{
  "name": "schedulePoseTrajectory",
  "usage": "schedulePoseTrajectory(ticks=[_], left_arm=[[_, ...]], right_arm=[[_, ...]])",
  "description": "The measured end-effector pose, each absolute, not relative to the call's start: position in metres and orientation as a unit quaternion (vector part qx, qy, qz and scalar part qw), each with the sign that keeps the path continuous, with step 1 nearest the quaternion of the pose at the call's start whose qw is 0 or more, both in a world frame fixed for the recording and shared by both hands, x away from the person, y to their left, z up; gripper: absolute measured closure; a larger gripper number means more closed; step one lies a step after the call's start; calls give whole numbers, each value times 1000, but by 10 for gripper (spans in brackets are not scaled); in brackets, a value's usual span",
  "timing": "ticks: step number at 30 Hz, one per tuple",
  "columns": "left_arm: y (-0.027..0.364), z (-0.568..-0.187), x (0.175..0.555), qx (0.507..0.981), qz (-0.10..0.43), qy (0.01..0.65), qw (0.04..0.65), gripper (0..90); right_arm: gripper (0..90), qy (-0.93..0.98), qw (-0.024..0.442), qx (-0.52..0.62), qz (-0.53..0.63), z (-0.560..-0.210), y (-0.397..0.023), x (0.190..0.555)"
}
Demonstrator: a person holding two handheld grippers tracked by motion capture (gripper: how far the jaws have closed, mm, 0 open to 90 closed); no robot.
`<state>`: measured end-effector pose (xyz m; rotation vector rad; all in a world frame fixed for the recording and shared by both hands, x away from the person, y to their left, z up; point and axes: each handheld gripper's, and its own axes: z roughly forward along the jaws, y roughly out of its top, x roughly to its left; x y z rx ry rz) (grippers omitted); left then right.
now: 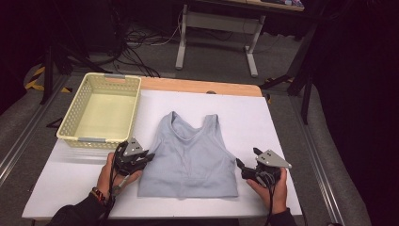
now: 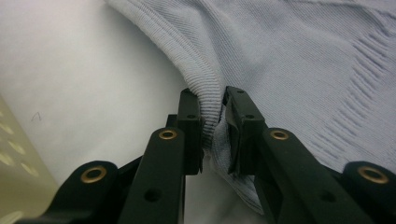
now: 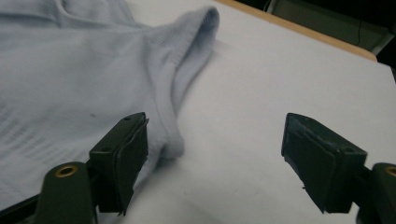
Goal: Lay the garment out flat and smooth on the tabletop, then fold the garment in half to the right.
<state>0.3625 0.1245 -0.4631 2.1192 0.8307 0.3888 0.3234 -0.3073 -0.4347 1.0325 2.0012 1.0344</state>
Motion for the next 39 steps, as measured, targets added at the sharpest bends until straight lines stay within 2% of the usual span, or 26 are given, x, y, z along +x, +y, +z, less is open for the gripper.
schedulePoseTrajectory(ticks=[3, 8, 13, 14, 15, 18, 20, 21, 23, 30, 34, 39], left_arm=[[125, -462, 363, 839, 150, 329, 407, 775], [126, -463, 363, 839, 149, 327, 408, 771], [125, -462, 363, 841, 152, 326, 405, 771], [125, -462, 363, 842, 155, 323, 403, 771], [125, -462, 363, 842, 155, 323, 403, 771], [125, -462, 364, 844, 153, 321, 402, 770], [125, -463, 364, 845, 152, 319, 402, 769], [126, -463, 364, 845, 152, 318, 401, 767], [126, -463, 363, 844, 152, 319, 403, 767], [128, -465, 366, 846, 143, 318, 404, 763], [129, -465, 367, 847, 139, 316, 405, 763], [129, -466, 368, 848, 137, 314, 404, 763]], right_arm=[[261, 760, 325, 380, 415, -426, -300, 318], [311, 779, 302, 321, 447, -408, -265, 304], [335, 796, 253, 271, 478, -402, -221, 291], [336, 807, 237, 253, 478, -403, -201, 288], [336, 807, 237, 253, 478, -403, -201, 288], [348, 829, 217, 212, 470, -409, -160, 282], [362, 836, 214, 197, 466, -411, -149, 280], [383, 846, 195, 173, 465, -416, -128, 277], [385, 849, 188, 166, 465, -418, -121, 276], [497, 885, 127, 95, 438, -445, -59, 272], [504, 895, 125, 88, 418, -456, -46, 274], [448, 910, 131, 89, 383, -470, -29, 279]])
